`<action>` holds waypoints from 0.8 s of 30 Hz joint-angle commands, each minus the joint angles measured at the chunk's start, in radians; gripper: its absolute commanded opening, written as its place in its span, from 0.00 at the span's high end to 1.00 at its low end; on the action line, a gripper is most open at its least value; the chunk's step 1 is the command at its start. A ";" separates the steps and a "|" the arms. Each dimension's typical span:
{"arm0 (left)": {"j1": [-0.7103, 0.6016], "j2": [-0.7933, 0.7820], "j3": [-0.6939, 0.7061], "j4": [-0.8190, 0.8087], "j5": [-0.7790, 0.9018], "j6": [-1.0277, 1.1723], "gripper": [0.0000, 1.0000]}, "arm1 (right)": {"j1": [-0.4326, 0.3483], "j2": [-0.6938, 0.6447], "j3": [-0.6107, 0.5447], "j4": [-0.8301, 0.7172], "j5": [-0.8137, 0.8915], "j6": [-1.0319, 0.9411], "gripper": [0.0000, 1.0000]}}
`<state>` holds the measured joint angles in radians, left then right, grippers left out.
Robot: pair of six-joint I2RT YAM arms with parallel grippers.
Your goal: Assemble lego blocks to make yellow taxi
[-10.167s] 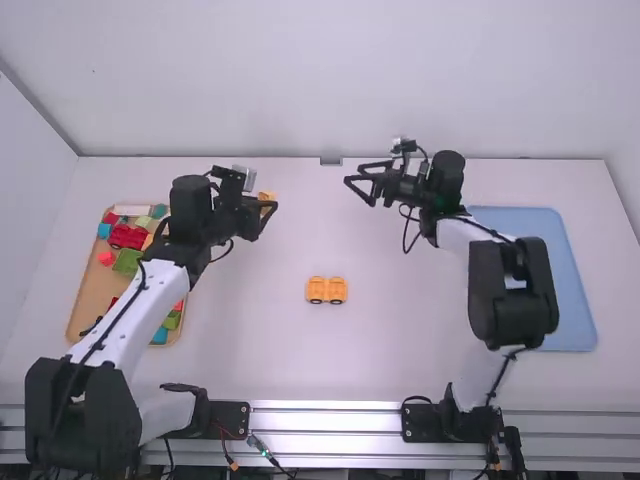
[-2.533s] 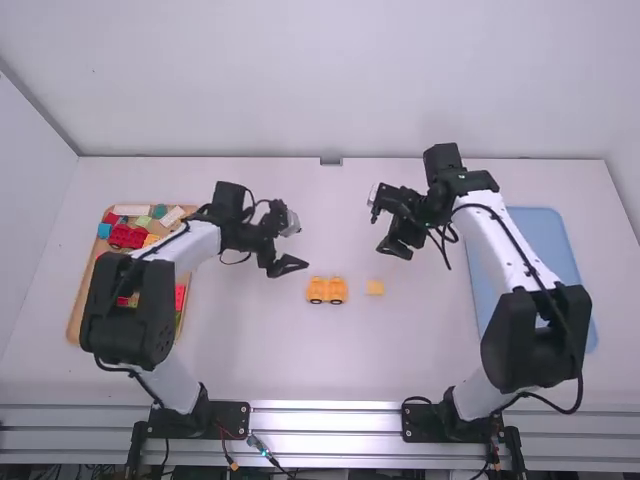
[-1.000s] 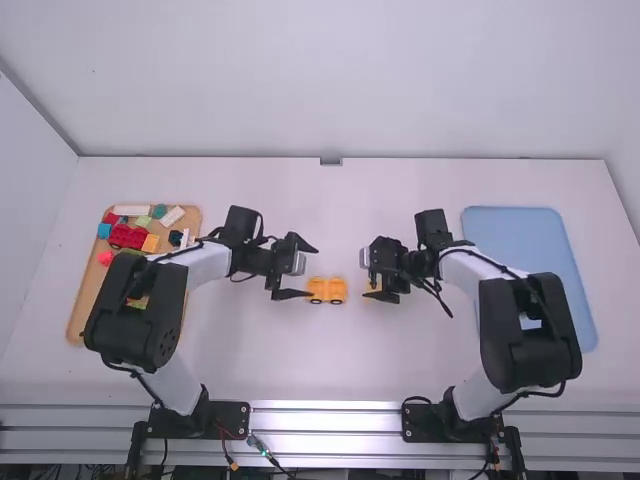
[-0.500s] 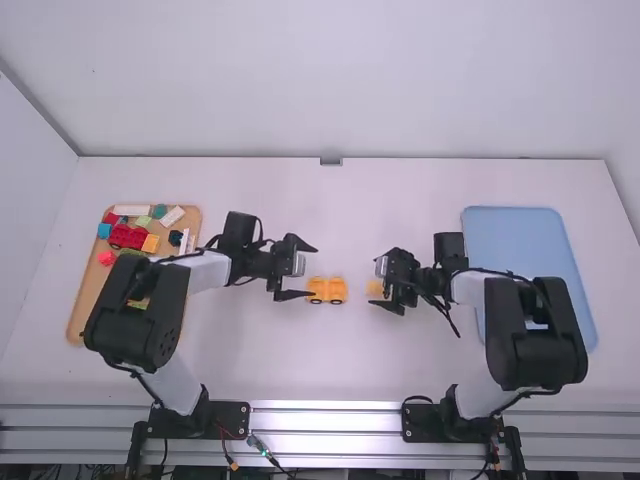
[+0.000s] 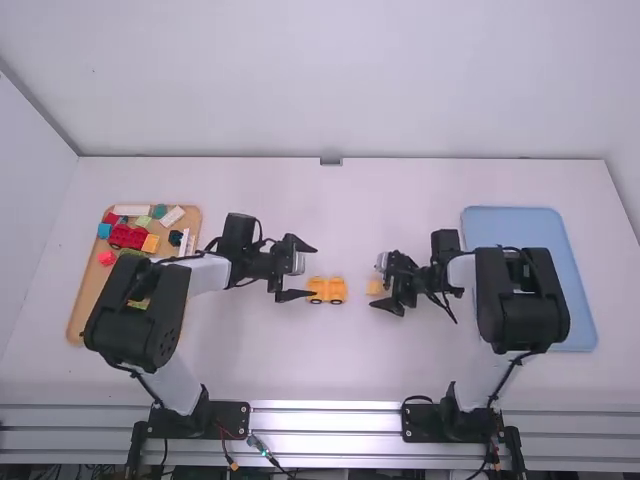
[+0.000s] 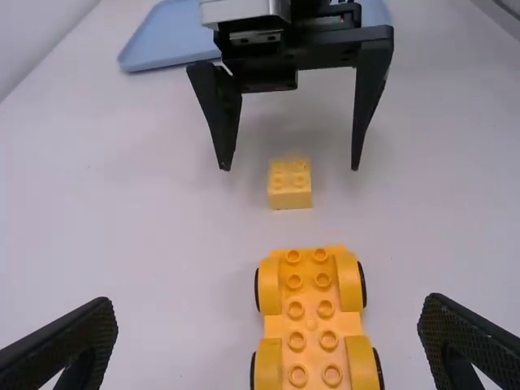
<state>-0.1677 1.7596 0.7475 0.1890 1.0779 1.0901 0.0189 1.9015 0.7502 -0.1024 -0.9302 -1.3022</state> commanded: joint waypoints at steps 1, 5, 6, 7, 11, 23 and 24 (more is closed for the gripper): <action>0.003 0.002 -0.011 -0.003 0.032 -0.009 0.01 | -0.008 0.010 0.018 -0.013 -0.023 -0.068 0.00; 0.003 0.002 -0.011 0.012 0.032 -0.028 0.01 | -0.007 0.011 -0.006 0.035 -0.016 -0.064 0.07; 0.003 0.002 -0.011 0.015 0.033 -0.031 0.01 | -0.001 0.021 -0.013 0.056 -0.016 -0.064 0.08; 0.003 0.002 -0.011 0.014 0.033 -0.030 0.01 | 0.004 0.031 -0.013 0.066 -0.015 -0.062 0.10; 0.003 0.002 -0.011 0.010 0.033 -0.031 0.01 | 0.005 0.081 -0.002 0.103 -0.016 -0.011 0.14; 0.003 0.002 -0.011 0.010 0.033 -0.032 0.01 | -0.014 0.120 0.042 0.023 -0.042 -0.049 0.44; 0.003 0.002 -0.011 0.010 0.033 -0.032 0.01 | -0.014 0.120 0.041 0.023 -0.042 -0.049 0.48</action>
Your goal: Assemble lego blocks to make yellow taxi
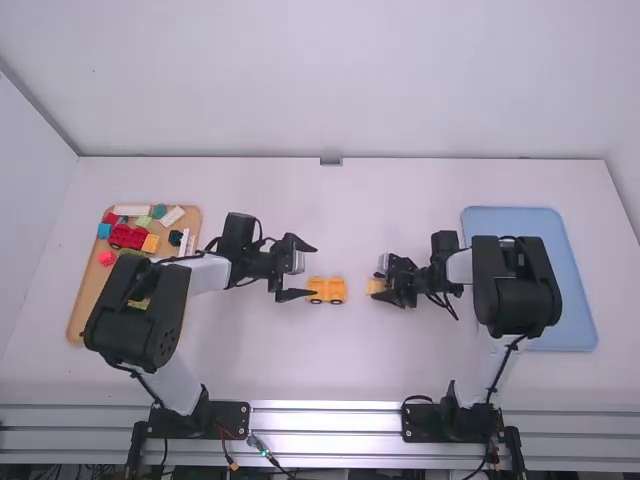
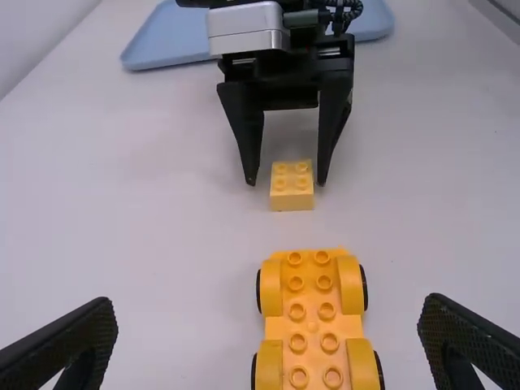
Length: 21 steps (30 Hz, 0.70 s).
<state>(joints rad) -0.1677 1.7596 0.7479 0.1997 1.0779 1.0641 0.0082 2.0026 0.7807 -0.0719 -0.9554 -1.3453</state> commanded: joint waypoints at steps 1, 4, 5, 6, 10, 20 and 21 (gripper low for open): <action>0.003 0.002 -0.011 -0.002 0.033 -0.006 0.01 | -0.003 0.019 0.011 -0.007 -0.018 -0.006 0.50; 0.003 0.002 -0.011 -0.008 0.033 -0.006 0.01 | 0.001 0.019 0.011 -0.008 -0.016 -0.006 0.53; 0.003 0.002 -0.011 -0.010 0.033 -0.006 0.01 | 0.004 0.019 0.011 -0.008 -0.017 -0.006 0.55; 0.003 0.002 -0.011 -0.012 0.033 -0.006 0.01 | 0.004 0.019 0.011 -0.008 -0.016 -0.006 0.60; 0.003 0.002 -0.011 -0.021 0.033 -0.005 0.01 | 0.003 0.019 0.011 -0.008 -0.016 -0.006 0.90; -0.047 0.041 -0.021 -0.021 -0.007 0.001 0.01 | 0.004 0.007 0.013 -0.018 -0.028 0.015 0.80; -0.058 0.055 -0.022 -0.009 -0.029 0.002 0.01 | 0.004 -0.006 0.012 -0.022 -0.037 0.030 0.79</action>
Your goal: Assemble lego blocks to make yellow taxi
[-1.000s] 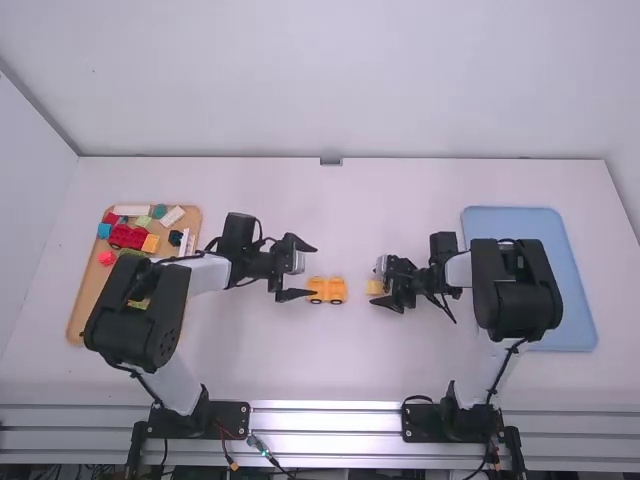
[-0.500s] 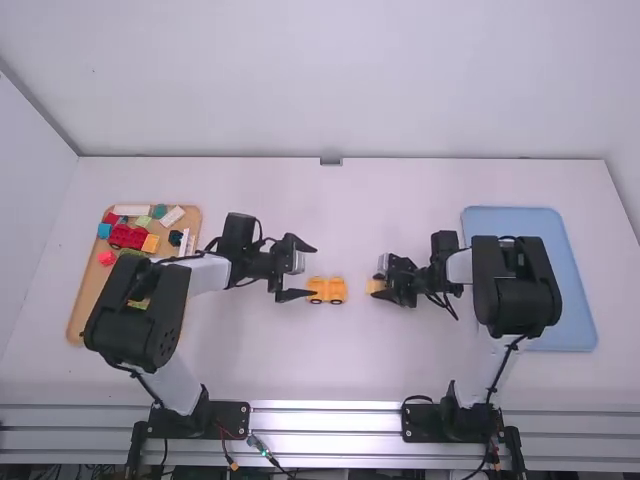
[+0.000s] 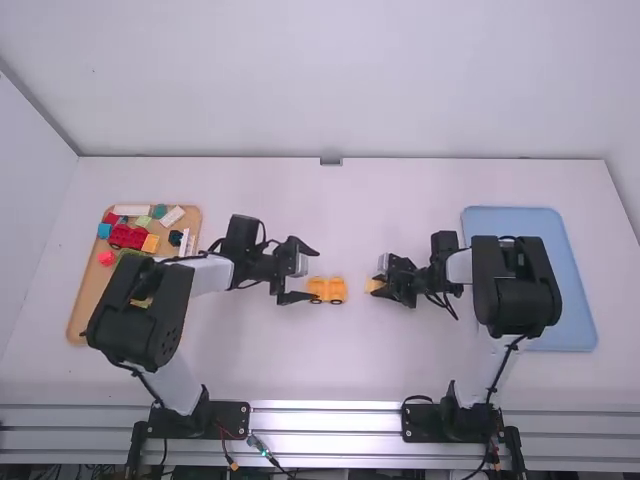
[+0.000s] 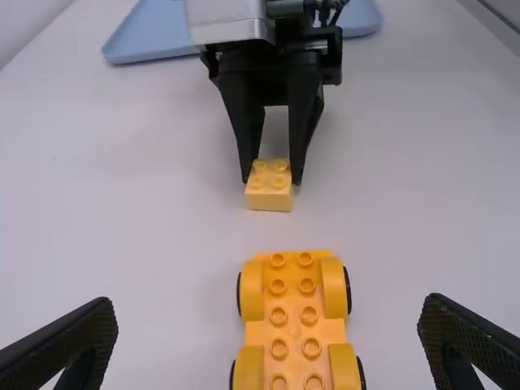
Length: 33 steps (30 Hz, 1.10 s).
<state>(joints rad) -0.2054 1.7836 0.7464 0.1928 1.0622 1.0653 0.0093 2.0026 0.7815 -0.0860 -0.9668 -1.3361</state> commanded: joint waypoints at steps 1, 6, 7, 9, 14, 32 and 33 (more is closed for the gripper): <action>-0.031 0.050 -0.021 0.016 -0.027 -0.003 0.01 | 0.003 -0.024 0.010 -0.012 -0.032 0.037 0.77; -0.037 0.114 -0.021 0.093 -0.023 -0.074 0.01 | 0.027 -0.082 0.010 -0.056 -0.031 0.019 0.75; -0.039 0.138 -0.020 0.126 -0.027 -0.113 0.01 | 0.041 -0.105 0.010 -0.073 -0.025 0.019 0.75; -0.037 0.154 -0.020 0.143 -0.025 -0.119 0.01 | 0.052 -0.120 0.010 -0.082 -0.017 0.019 0.75; -0.035 0.214 -0.020 0.166 -0.030 -0.089 0.01 | 0.126 -0.193 0.010 -0.105 0.041 0.030 0.76; -0.035 0.368 -0.017 0.399 -0.031 -0.203 0.21 | 0.280 -0.209 0.010 0.061 0.060 0.165 0.84; -0.035 0.368 -0.017 0.399 -0.030 -0.204 0.21 | 0.284 -0.209 0.010 0.061 0.059 0.166 0.84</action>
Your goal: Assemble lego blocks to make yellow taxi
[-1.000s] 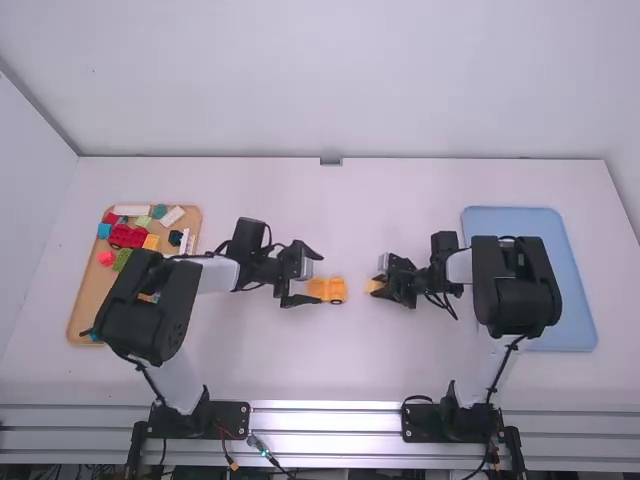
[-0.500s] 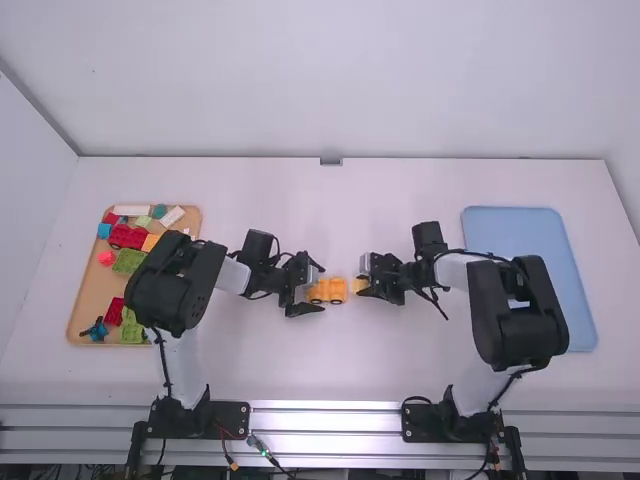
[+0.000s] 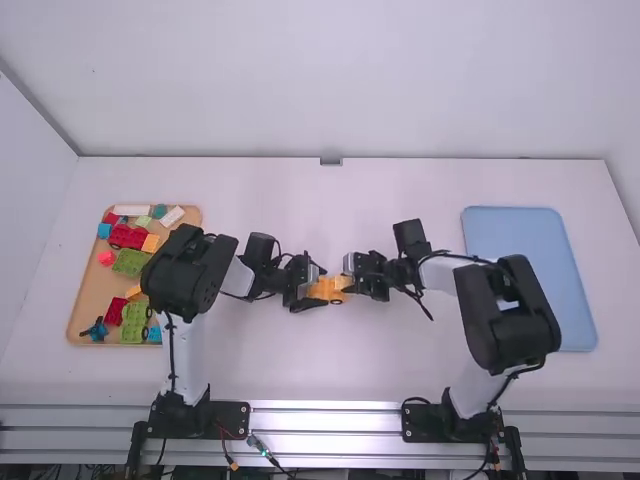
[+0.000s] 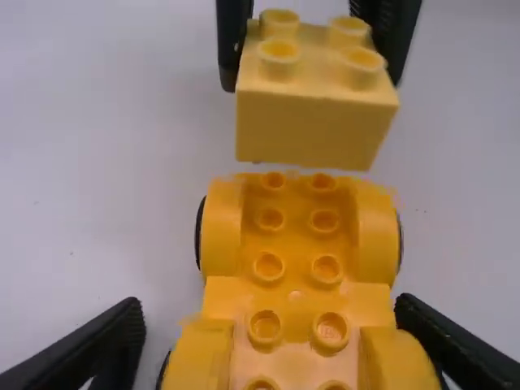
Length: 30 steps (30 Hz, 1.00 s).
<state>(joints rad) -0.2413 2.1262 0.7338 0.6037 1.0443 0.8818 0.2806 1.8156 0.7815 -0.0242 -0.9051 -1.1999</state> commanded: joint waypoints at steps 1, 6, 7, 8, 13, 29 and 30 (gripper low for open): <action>-0.002 0.026 -0.005 -0.010 -0.013 -0.021 0.25 | 0.020 -0.022 0.010 -0.002 -0.003 0.029 0.84; -0.003 0.026 -0.005 -0.008 -0.017 -0.018 0.33 | 0.040 0.027 0.010 0.080 0.019 0.098 0.86; -0.003 0.026 -0.005 -0.008 -0.017 -0.018 0.33 | 0.040 0.027 0.010 0.080 0.019 0.098 0.86; 0.001 0.026 -0.005 -0.009 -0.016 -0.018 0.33 | 0.041 0.057 0.010 0.128 0.014 0.140 0.86; 0.002 0.026 -0.003 -0.012 -0.017 -0.023 0.33 | 0.033 0.085 0.010 0.148 0.014 0.190 0.89; -0.007 0.025 0.003 0.037 -0.100 -0.108 0.39 | 0.027 0.085 0.010 0.162 0.042 0.194 0.88; -0.007 0.025 0.002 0.035 -0.100 -0.107 0.39 | 0.027 0.085 0.010 0.169 0.044 0.194 0.88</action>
<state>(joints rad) -0.2462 2.1262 0.7395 0.6540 0.9901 0.8013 0.3092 1.8954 0.7834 0.1387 -0.8635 -1.0122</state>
